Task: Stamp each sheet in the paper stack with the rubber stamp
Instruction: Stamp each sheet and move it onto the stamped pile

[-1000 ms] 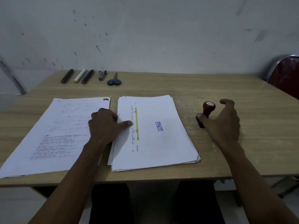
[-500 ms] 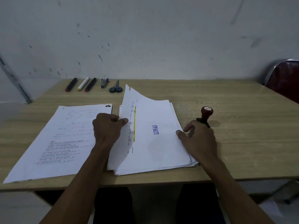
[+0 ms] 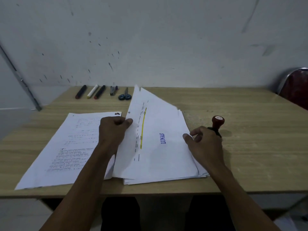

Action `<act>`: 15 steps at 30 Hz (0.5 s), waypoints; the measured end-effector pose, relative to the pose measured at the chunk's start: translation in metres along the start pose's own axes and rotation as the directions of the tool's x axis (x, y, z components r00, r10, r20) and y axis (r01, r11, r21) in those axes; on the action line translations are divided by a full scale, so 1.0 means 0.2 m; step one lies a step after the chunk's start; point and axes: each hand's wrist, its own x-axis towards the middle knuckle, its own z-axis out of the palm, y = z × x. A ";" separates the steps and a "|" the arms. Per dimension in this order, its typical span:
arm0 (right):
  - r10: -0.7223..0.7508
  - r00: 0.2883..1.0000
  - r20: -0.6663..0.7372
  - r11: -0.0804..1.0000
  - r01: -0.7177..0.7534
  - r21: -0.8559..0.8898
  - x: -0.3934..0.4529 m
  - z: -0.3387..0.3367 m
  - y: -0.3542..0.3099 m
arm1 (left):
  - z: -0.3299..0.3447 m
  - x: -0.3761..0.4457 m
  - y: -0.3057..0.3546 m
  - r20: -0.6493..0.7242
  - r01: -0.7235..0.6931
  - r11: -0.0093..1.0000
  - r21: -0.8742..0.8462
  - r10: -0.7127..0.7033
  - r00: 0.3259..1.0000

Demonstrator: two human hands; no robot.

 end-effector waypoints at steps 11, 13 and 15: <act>0.092 0.884 0.459 0.798 -0.341 0.497 0.06 0.06 -0.26 | -0.29 0.05 -0.05 0.091 0.262 0.887 -0.380 -0.246 0.965; 0.068 0.878 0.474 0.801 -0.331 0.498 0.06 0.10 -0.33 | -0.36 0.05 -0.04 0.053 0.221 0.901 -0.373 -0.217 0.975; 0.068 0.875 0.479 0.832 -0.314 0.457 0.05 0.18 -0.40 | -0.44 0.06 -0.04 -0.039 0.160 0.923 -0.350 -0.185 0.982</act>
